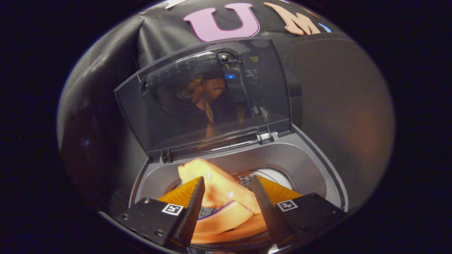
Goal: Put the clothes into the washing machine and then close the washing machine lid.
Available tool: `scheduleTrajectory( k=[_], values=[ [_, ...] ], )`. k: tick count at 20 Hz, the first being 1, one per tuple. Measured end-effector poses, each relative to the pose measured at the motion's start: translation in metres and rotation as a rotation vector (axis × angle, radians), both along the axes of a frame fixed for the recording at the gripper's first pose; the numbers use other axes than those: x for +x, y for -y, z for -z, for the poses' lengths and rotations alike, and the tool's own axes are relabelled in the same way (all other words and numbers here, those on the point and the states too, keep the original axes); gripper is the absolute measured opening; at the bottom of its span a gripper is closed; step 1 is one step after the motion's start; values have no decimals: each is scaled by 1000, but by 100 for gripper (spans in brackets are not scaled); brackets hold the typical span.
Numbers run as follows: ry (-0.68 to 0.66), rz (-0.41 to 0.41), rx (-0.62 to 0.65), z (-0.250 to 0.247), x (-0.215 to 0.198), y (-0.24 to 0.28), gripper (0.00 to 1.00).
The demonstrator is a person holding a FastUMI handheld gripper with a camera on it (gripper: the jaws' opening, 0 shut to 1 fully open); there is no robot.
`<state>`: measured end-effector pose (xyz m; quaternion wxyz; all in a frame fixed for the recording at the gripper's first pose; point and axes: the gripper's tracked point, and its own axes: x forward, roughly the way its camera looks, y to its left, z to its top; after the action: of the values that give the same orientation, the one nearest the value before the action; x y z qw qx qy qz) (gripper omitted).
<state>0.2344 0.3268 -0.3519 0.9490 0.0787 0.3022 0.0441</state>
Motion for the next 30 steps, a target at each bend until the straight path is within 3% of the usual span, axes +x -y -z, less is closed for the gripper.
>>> scheduleTrajectory(
  k=[3, 5, 12, 21, 25, 30],
  values=[
    [13, 9, -37, -14, 0, 13, 95],
    [37, 13, -32, -35, -2, 18, 97],
    [188, -6, -32, -148, 8, 16, 98],
    [390, -63, -98, -273, 75, -15, 97],
    [419, -47, -57, -290, 116, -32, 96],
    [362, -46, -40, -256, 156, -51, 96]
  ],
)
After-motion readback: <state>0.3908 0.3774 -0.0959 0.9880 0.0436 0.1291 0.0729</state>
